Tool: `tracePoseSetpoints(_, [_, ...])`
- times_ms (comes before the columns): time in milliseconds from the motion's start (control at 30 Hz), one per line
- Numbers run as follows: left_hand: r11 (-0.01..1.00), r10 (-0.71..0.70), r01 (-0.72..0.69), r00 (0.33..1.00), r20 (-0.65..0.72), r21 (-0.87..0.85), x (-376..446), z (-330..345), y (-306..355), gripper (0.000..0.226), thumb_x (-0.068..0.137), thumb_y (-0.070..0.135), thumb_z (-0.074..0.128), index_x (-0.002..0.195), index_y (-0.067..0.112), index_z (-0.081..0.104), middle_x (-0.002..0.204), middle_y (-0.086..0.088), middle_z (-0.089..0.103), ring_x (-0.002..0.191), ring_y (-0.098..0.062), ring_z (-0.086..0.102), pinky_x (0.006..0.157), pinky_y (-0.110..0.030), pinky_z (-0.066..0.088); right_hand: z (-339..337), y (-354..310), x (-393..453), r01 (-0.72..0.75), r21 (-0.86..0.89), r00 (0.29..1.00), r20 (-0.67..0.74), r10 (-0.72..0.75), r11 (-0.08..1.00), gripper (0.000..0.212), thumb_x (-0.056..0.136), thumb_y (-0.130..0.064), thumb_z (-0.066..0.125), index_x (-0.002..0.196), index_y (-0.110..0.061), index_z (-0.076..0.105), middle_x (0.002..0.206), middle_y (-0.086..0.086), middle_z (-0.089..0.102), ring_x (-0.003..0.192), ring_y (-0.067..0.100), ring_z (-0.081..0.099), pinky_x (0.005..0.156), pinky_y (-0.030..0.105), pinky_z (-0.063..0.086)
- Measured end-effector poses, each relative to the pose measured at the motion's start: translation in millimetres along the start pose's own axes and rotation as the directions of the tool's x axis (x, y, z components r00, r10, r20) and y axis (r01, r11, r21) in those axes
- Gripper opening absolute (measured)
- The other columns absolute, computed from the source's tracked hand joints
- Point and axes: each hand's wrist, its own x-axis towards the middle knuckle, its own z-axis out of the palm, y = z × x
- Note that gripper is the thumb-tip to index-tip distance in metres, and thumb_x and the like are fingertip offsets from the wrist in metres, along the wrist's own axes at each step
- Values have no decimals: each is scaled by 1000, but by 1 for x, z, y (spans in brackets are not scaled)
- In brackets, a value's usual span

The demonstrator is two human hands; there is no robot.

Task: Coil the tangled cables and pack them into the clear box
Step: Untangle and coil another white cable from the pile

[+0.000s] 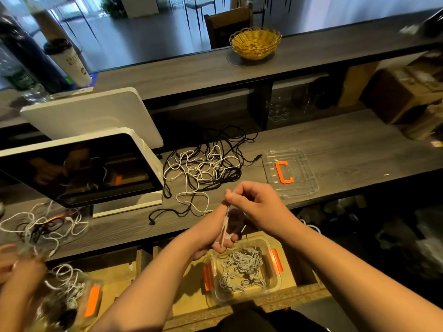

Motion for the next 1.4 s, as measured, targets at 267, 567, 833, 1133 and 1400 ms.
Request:
tracePoseSetpoints(267, [998, 16, -40, 924, 383, 53, -9, -12, 8, 81, 73, 87, 51, 102, 12, 64, 76, 0, 49, 57, -7, 31, 45, -17, 18, -12, 5, 6, 34, -77, 999, 18, -32, 996, 26, 93, -26, 66, 79, -4, 63, 64, -1, 54, 58, 7, 49, 56, 24, 42])
tracePoseSetpoints(567, [951, 121, -179, 966, 229, 252, -12, -5, 9, 50, 103, 53, 36, 121, 21, 69, 79, 0, 57, 60, -8, 45, 51, -17, 36, -36, 14, 11, -9, -165, 996, 89, 24, 986, 39, 84, -37, 74, 72, -1, 65, 59, 1, 55, 54, 7, 48, 53, 20, 41])
tracePoseSetpoints(833, [980, 166, -170, 985, 42, 105, -6, 12, 10, 53, 99, 60, 33, 116, 28, 71, 65, 4, 36, 53, -9, 23, 46, -21, 17, -56, 29, 6, -61, -93, 989, 129, 73, 994, 39, 92, -42, 63, 68, -11, 65, 62, 1, 56, 58, 9, 49, 59, 26, 40])
tracePoseSetpoints(1133, [945, 276, -326, 827, -490, -16, 13, 13, 6, 52, 102, 56, 31, 116, 25, 70, 61, 1, 47, 47, -7, 31, 43, -21, 21, -63, 39, 12, -117, -126, 970, 200, 141, 985, 18, 99, -20, 55, 88, -17, 69, 64, -6, 52, 56, 5, 44, 54, 19, 36])
tracePoseSetpoints(1400, [790, 204, -458, 823, -530, -407, 26, 32, 10, 55, 104, 52, 27, 121, 19, 67, 90, -8, 73, 77, -15, 65, 56, -23, 49, -65, 53, 6, -193, -97, 930, 300, 214, 976, 33, 99, -31, 57, 70, -17, 64, 58, -6, 54, 57, 11, 54, 57, 31, 49])
